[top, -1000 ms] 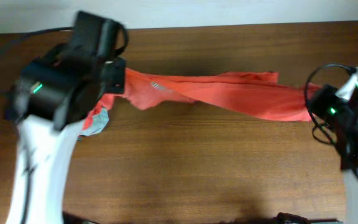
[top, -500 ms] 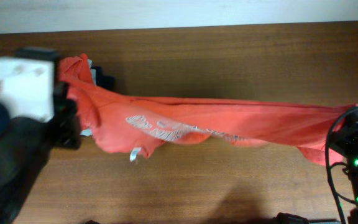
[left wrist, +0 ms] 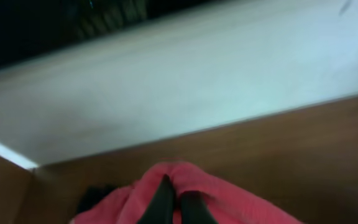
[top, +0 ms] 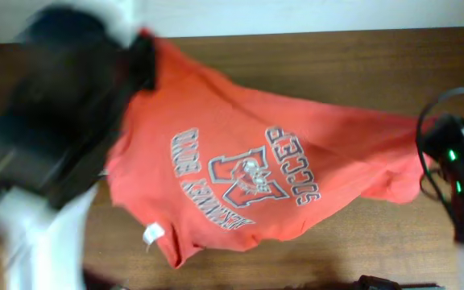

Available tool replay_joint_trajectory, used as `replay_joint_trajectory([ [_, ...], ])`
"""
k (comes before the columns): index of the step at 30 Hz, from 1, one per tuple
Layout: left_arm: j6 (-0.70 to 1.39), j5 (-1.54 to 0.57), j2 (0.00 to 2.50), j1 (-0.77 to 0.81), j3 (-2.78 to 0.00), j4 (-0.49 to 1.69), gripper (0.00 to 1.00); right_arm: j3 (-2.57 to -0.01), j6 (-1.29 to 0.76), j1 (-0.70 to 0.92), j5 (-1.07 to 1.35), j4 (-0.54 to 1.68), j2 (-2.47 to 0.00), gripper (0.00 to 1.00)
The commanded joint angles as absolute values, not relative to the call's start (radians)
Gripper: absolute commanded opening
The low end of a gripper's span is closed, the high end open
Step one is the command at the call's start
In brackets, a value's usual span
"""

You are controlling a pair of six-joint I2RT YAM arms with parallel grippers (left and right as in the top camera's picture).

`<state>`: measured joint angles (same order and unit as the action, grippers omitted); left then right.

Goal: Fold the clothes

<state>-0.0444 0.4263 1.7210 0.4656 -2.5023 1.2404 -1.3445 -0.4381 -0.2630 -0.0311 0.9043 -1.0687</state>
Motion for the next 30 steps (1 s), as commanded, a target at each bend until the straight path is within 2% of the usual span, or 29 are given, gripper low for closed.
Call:
replay_joint_trajectory([
  [1, -0.077, 0.405, 1.884, 0.426, -2.493, 1.19, 0.0, -1.353, -0.447, -0.263, -0.062, 0.87, -1.206, 0.04],
  [9, -0.123, 0.379, 2.206, 0.4, -2.493, 0.978, 0.01, -1.353, -0.454, -0.263, -0.031, 0.681, -1.505, 0.04],
  [10, -0.128, 0.382, 2.229, 0.4, -2.493, 0.963, 0.01, -1.353, -0.454, -0.263, -0.031, 0.664, -1.533, 0.08],
  [11, -0.13, 0.385, 2.24, 0.398, -2.493, 0.957, 0.05, -1.353, -0.454, -0.263, -0.031, 0.656, -1.551, 0.17],
  [12, -0.13, 0.395, 2.246, 0.398, -2.493, 0.954, 0.1, -1.353, -0.454, -0.263, -0.032, 0.654, -1.565, 0.34],
  [13, -0.13, 0.41, 2.246, 0.398, -2.493, 0.957, 0.18, -1.353, -0.454, -0.265, -0.035, 0.654, -1.576, 0.54],
  [14, -0.13, 0.422, 2.244, 0.398, -2.494, 0.964, 0.4, -1.353, -0.454, -0.271, -0.035, 0.661, -1.581, 0.64],
  [15, -0.13, 0.429, 2.236, 0.398, -2.5, 0.978, 0.7, -1.353, -0.454, -0.277, -0.035, 0.67, -1.583, 0.68],
  [16, -0.13, 0.435, 2.23, 0.399, -2.511, 1.003, 0.8, -1.353, -0.454, -0.286, -0.034, 0.683, -1.583, 0.71],
  [21, -0.102, 0.405, 2.176, 0.405, -2.548, 1.177, 0.83, -1.352, -0.454, -0.336, -0.026, 0.802, -1.579, 0.79],
  [25, -0.052, 0.247, 2.142, 0.405, -2.55, 1.342, 0.83, -1.345, -0.454, -0.369, -0.023, 0.897, -1.579, 0.79],
  [28, -0.007, 0.161, 2.143, 0.405, -2.548, 1.471, 0.76, -1.321, -0.453, -0.391, 0.013, 0.906, -1.59, 0.73],
  [30, 0.012, 0.122, 2.148, 0.405, -2.519, 1.522, 0.63, -1.312, -0.443, -0.394, 0.07, 0.913, -1.605, 0.69],
])
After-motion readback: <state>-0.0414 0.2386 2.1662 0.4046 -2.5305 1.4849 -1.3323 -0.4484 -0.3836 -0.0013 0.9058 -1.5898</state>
